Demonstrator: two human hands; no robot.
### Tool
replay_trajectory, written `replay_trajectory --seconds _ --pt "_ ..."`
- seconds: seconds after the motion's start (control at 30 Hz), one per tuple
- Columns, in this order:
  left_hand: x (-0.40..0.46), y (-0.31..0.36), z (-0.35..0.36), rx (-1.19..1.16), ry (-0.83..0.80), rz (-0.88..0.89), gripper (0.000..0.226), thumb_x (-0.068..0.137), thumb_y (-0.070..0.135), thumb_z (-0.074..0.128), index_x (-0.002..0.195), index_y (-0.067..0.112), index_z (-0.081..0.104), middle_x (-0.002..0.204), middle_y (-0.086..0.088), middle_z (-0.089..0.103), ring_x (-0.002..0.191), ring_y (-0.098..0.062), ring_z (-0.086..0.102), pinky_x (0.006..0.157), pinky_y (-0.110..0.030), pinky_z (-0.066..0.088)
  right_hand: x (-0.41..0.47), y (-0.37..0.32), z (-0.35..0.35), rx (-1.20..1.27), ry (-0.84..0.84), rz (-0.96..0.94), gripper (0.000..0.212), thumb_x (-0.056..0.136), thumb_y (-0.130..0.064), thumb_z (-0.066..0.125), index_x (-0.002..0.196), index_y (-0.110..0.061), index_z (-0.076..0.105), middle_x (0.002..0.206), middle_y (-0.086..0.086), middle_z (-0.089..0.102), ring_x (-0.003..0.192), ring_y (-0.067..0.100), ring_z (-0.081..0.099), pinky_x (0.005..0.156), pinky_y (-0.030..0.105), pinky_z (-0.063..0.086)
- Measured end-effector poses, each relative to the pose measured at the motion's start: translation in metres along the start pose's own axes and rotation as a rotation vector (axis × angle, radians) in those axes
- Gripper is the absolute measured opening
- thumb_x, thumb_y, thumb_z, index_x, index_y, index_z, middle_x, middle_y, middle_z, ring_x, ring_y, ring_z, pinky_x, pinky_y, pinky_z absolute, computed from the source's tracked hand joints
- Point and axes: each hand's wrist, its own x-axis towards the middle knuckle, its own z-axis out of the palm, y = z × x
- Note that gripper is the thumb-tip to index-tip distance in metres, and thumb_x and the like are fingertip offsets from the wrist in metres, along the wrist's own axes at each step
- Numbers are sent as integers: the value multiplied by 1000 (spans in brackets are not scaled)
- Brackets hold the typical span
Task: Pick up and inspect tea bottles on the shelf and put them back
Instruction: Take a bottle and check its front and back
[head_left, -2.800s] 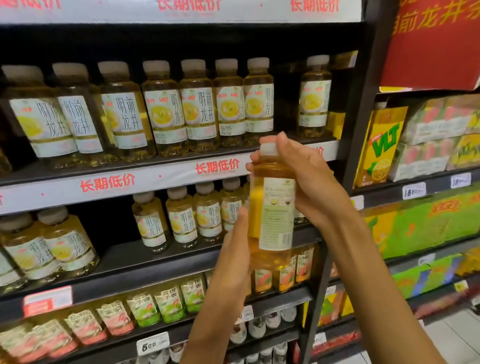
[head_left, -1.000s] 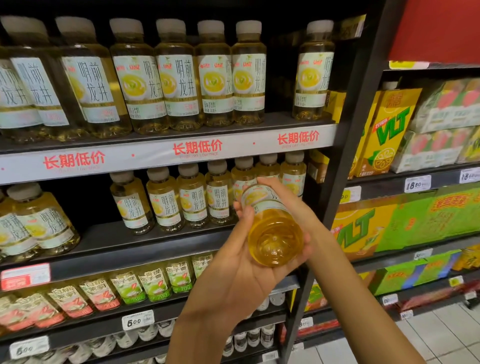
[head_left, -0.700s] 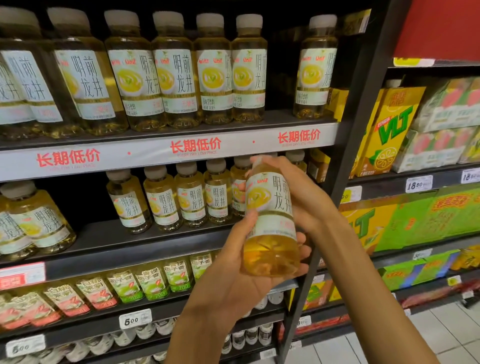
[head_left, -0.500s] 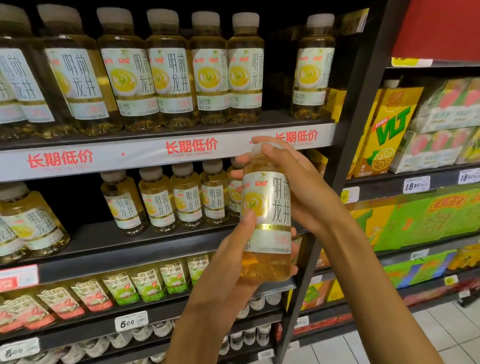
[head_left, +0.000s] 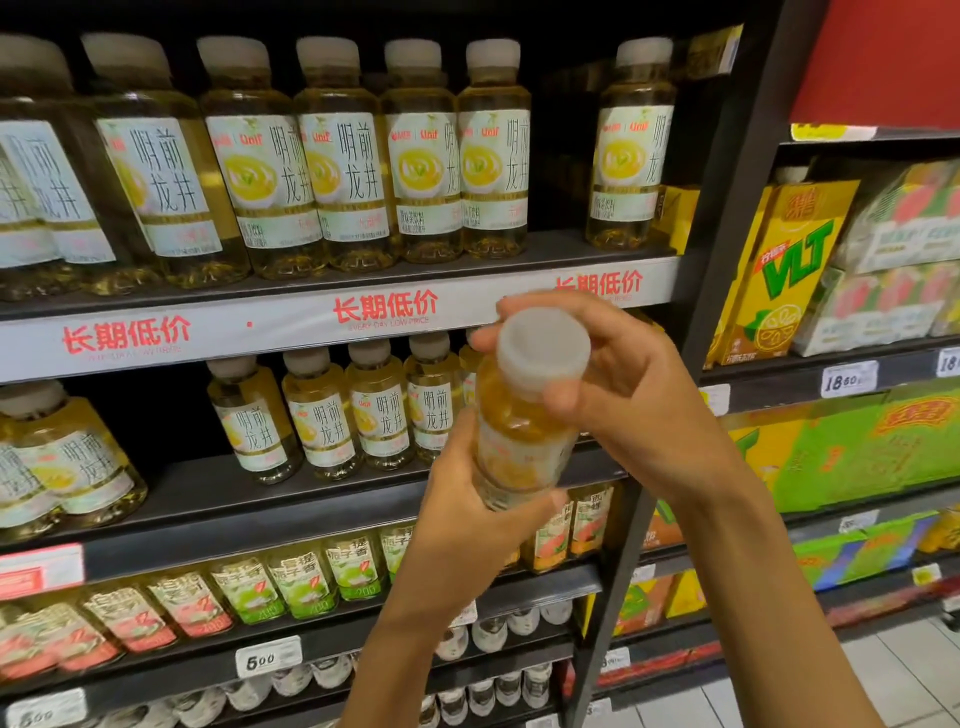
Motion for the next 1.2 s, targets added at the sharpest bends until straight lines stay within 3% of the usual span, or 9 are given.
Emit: replay_trajectory --seconds 0.1,0.27,0.43,0.57,0.73,0.87,1.03,1.13,1.2 --pt "5 -3 -4 -10 129 71 60 60 18 81 109 42 57 104 12 66 100 -3 63 79 -19 52 -3 -5 -2 -69 -199 -56 54 67 -2 76 118 -9 58 118 7 65 119 27 58 98 36 45" --pt "6 -1 -11 53 126 137 54 59 33 79 105 52 57 102 16 65 100 -11 63 79 -29 55 -1 -10 0 -83 -265 -95 56 64 1 79 115 -10 60 116 7 66 121 30 56 99 40 44" --pt "5 0 -14 88 17 120 62 61 14 83 111 44 59 105 26 67 101 5 62 78 -7 48 1 -4 -2 -30 -184 -73 51 71 -18 80 116 -12 58 116 4 66 116 26 60 95 34 46" --pt "-2 0 -15 2 -162 17 51 66 18 81 104 46 63 106 14 71 100 -4 67 77 -12 51 4 5 0 21 -105 20 53 80 -45 70 116 -9 56 113 -2 66 110 22 61 89 31 48" --pt "-9 -2 -5 -196 -127 -142 53 67 29 76 116 32 55 113 10 70 106 -9 66 82 -16 51 6 13 2 9 95 47 27 87 -30 60 108 -14 61 95 -2 72 95 20 68 81 28 52" --pt "-11 3 2 -217 -78 -207 45 73 59 60 112 38 53 107 24 69 101 2 65 76 -13 53 12 19 2 62 266 128 33 92 -43 50 104 -15 63 93 1 72 96 22 68 85 32 54" --pt "-17 -1 3 -346 -4 -410 104 50 86 56 131 22 53 123 -15 64 116 -38 58 102 -57 42 16 18 -4 280 199 179 34 93 -35 44 110 -9 57 93 7 72 89 24 70 77 33 56" --pt "-12 -4 9 -356 15 -387 95 55 84 57 131 27 54 121 -10 66 114 -32 60 100 -54 45 14 20 -3 245 269 149 24 93 -26 49 109 -11 59 88 4 70 83 20 70 73 31 56" --pt "-9 -4 11 -321 50 -319 66 61 77 53 116 44 63 109 7 72 104 -13 67 88 -33 55 13 20 -2 142 342 115 22 92 -26 53 109 -13 60 86 2 70 83 19 70 73 30 56"
